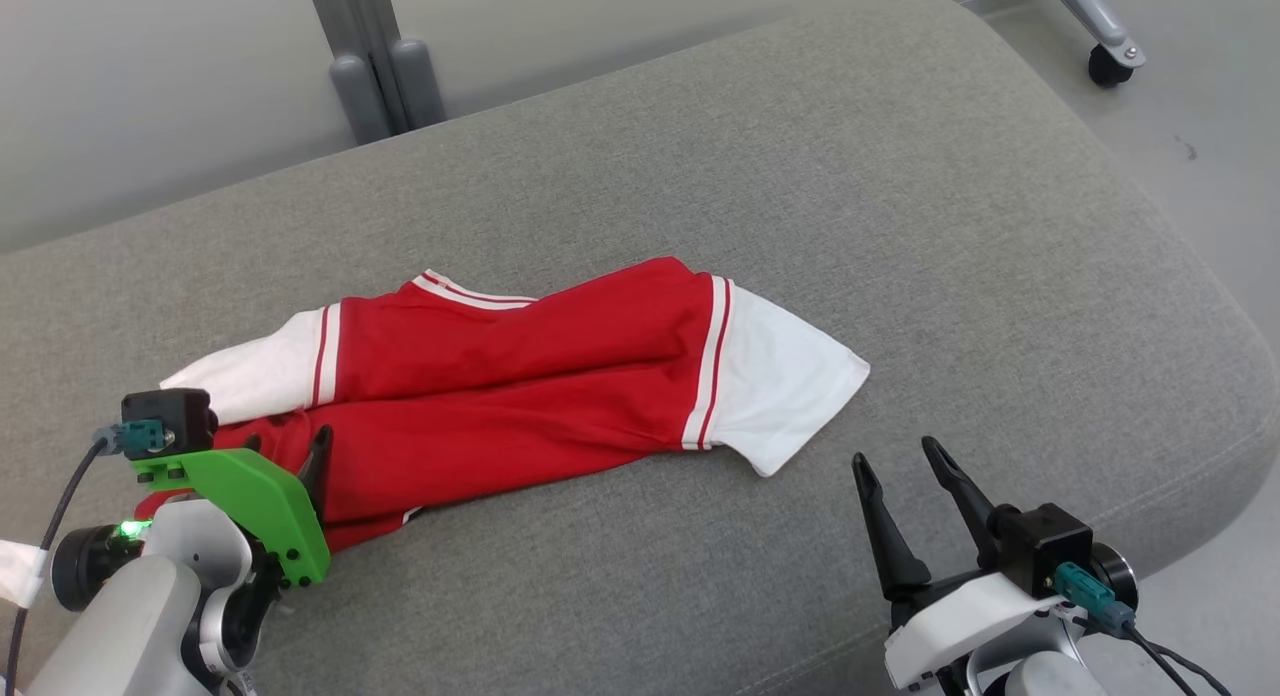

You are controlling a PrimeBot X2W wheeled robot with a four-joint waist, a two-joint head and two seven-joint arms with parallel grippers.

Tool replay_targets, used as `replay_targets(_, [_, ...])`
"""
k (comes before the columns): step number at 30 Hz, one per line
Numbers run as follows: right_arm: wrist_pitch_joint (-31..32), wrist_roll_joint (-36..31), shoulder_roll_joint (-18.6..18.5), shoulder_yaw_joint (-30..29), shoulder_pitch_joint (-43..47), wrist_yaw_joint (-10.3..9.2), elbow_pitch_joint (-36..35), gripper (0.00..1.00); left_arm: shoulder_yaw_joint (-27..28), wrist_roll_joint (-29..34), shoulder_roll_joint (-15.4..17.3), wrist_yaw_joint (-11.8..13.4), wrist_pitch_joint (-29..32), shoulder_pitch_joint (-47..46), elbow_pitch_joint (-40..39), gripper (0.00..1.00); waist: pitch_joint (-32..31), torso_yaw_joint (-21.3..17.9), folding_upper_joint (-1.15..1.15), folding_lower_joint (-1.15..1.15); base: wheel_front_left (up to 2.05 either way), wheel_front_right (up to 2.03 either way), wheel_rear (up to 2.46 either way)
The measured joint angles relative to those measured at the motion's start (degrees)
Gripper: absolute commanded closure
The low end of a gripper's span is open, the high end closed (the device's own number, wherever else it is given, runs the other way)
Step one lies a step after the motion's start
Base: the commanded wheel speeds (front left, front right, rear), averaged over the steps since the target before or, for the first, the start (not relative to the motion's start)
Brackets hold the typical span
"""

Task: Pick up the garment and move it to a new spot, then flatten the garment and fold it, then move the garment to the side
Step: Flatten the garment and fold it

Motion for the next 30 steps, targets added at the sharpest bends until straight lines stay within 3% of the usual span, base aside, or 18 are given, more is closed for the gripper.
replay_targets(8, [0.0, 0.1, 0.0, 0.1, -0.1, 0.00, 0.0, 0.00, -1.0, -0.7, 0.6, -1.1, 3.6, -1.3, 5.3, 0.00, 0.2, -1.6, 0.00, 0.00, 0.00, 0.00, 0.00])
replay_targets(9, [0.0, 0.1, 0.0, 0.1, -0.1, 0.00, 0.0, 0.00, -1.0, -0.7, 0.6, -1.2, 3.5, -1.4, 5.6, 0.13, 0.2, -1.8, 0.00, 0.00, 0.00, 0.00, 0.00])
replay_targets(10, [0.0, 0.1, 0.0, 0.0, -0.1, 0.00, 0.0, 0.00, -1.0, -0.7, 0.6, -1.5, 3.0, -1.5, 5.8, 0.52, 0.2, -1.9, 0.00, 0.00, 0.00, 0.00, 0.00])
replay_targets(11, [0.0, 0.1, 0.0, 0.0, -0.1, 0.00, 0.0, 0.00, -1.0, -0.7, 0.6, -1.6, 2.5, -1.7, 5.8, 0.70, 0.1, -2.0, 0.00, 0.00, 0.00, 0.00, 0.00])
replay_targets(12, [0.0, 0.1, 0.0, -0.1, -0.1, 0.00, 0.0, 0.00, -0.9, -0.7, 0.5, -1.9, 2.0, -1.9, 5.9, 1.00, 0.1, -2.1, 0.00, 0.00, 0.00, 0.00, 0.00])
replay_targets(23, [0.0, -0.6, 0.0, -3.4, 1.1, 0.00, -0.1, 0.00, -1.9, -1.5, -1.4, -4.8, -1.2, -0.8, 5.4, 1.00, -1.3, -0.3, 0.00, 0.00, 0.00, 0.00, 0.00])
replay_targets(30, [0.0, -0.9, 0.0, -3.8, 1.6, 0.00, -0.2, 0.00, -2.5, -2.7, -2.0, -7.4, -4.4, 4.2, -5.3, 1.00, -3.1, 1.5, 0.00, 0.00, 0.00, 0.00, 0.00])
